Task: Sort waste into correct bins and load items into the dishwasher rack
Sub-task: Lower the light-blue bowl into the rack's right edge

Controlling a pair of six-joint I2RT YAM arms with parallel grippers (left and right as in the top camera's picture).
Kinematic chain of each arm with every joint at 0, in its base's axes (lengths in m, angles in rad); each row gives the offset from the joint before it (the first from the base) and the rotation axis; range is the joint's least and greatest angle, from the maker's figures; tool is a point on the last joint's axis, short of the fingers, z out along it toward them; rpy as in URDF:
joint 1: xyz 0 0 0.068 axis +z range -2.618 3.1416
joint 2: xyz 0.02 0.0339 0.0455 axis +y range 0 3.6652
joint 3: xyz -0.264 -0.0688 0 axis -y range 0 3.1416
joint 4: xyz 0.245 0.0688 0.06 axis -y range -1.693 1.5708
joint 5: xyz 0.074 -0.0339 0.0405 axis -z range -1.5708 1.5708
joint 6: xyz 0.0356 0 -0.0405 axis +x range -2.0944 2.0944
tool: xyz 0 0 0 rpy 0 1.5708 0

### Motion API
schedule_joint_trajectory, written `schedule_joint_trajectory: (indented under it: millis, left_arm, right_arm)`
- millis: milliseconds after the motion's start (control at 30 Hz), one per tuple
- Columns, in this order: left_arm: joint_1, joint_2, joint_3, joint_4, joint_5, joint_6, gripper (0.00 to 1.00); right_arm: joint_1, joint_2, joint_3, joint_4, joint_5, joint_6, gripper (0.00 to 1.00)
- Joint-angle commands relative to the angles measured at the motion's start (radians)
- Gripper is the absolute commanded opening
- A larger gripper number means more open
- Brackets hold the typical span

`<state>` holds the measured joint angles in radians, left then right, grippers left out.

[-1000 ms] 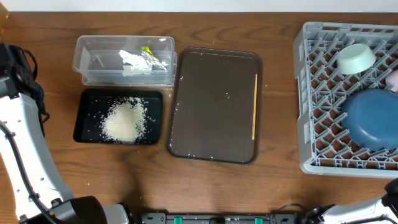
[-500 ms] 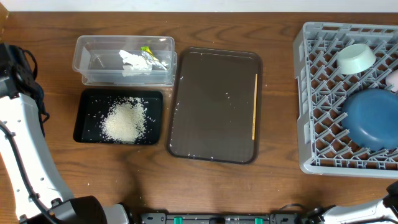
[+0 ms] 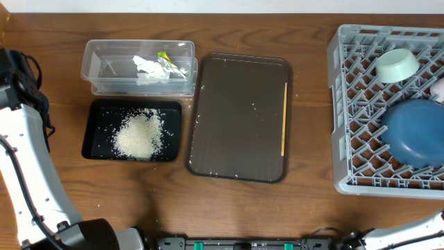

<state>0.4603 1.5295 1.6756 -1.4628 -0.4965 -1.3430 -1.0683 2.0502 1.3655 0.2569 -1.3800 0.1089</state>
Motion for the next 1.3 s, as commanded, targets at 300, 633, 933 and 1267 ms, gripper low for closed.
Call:
schedule_joint_trajectory:
  millis: [300,633,933,1267]
  left_arm:
    - [0.004,-0.007,0.002,-0.006,-0.008,-0.016,0.92]
    - [0.004,-0.007,0.002,-0.006,-0.008,-0.016,0.92]
    - [0.004,-0.007,0.002,-0.006,-0.008,-0.016,0.92]
    - [0.004,-0.007,0.002,-0.006,-0.008,-0.016,0.92]
  right_arm:
    - [-0.024,0.036,0.0,-0.01,-0.054,0.106,0.01]
    - [-0.033,0.072,0.0,-0.04,-0.061,0.1,0.01]
    - [-0.059,0.077,0.0,-0.256,0.133,0.103,0.01]
    - [-0.1,0.012,0.0,-0.57,0.348,0.002,0.3]
